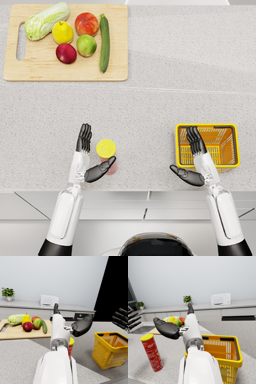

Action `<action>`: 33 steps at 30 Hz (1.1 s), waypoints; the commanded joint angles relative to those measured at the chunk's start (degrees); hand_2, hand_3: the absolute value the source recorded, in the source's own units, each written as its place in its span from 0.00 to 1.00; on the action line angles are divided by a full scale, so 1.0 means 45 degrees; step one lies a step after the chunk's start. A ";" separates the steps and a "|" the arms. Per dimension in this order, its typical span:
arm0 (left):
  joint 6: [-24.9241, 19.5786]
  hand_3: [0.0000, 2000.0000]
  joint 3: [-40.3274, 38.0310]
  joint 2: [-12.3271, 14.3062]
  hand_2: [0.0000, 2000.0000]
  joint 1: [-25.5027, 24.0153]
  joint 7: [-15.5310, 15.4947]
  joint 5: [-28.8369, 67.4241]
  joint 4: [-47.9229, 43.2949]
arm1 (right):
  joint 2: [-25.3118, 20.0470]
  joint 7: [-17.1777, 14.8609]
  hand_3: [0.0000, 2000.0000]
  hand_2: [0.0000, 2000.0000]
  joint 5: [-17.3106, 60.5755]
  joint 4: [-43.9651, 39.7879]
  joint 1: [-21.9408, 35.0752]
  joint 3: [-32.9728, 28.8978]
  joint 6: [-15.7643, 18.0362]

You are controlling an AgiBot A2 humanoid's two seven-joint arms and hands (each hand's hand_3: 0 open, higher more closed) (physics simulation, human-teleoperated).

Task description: Pick up the red potato chip and place it into the yellow basket

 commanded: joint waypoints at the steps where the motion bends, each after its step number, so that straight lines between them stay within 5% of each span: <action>1: 0.0000 0.00 0.0000 0.0000 0.00 0.0000 0.0000 0.0000 0.0000 | 0.0000 0.0000 0.00 0.00 0.0000 0.0000 0.0000 0.0000 0.0000; 15: 0.0000 0.00 0.0381 0.0013 0.00 0.0024 0.0000 0.0000 0.0208 | -0.0013 0.0000 0.00 0.00 0.0000 -0.0208 0.0024 0.0381 0.0000; 22: -0.1159 0.00 -0.0547 0.0495 0.00 0.0465 -0.1157 0.0000 0.0210 | -0.0440 0.1160 0.00 0.00 -0.0001 0.0144 0.0417 -0.1255 -0.1147; 28: -0.1267 0.00 -0.0309 0.0638 0.00 0.0300 -0.1264 0.3392 0.0683 | -0.0577 0.1268 0.00 0.00 0.3391 0.0183 0.0236 -0.1207 -0.1253; 33: -0.1281 0.00 0.0155 0.0829 0.00 0.0358 -0.1278 0.5447 0.2301 | -0.0697 0.1282 0.00 0.00 0.4563 -0.0032 0.0141 -0.1073 -0.1267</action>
